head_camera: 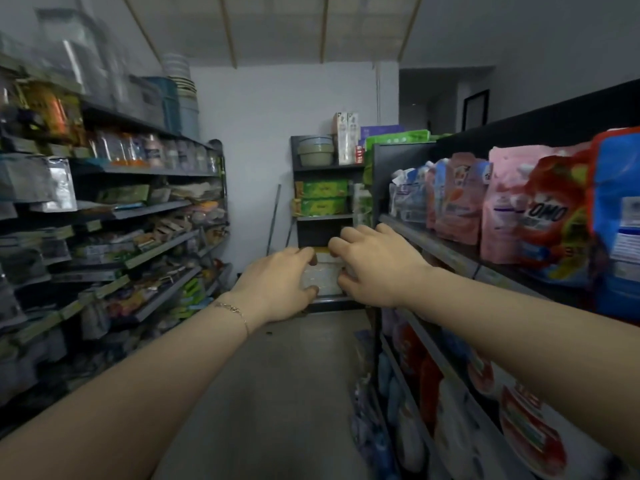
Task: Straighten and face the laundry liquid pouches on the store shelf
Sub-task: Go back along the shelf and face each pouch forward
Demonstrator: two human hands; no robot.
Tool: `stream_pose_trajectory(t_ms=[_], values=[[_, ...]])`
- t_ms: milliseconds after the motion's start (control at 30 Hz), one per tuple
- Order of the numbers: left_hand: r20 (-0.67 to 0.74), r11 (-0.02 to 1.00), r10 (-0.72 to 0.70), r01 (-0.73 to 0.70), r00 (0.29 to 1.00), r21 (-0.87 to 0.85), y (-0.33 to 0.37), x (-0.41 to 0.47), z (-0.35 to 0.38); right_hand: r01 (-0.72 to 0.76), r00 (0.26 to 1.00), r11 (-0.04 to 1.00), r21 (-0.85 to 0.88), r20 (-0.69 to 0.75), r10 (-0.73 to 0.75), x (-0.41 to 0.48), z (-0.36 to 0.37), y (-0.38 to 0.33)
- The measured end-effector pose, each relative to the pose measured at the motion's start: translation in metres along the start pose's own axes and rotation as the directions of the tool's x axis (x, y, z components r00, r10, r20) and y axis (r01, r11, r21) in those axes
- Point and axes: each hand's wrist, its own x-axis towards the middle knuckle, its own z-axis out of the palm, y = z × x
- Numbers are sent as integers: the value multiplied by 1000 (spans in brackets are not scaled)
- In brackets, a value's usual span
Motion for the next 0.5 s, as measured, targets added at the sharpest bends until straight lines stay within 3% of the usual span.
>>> stream_pose_trajectory(t_ms=[500], values=[[-32,996,73,-74,997,-48,-170,146,73,-87,996,996,2,-8,87,186,122,12]])
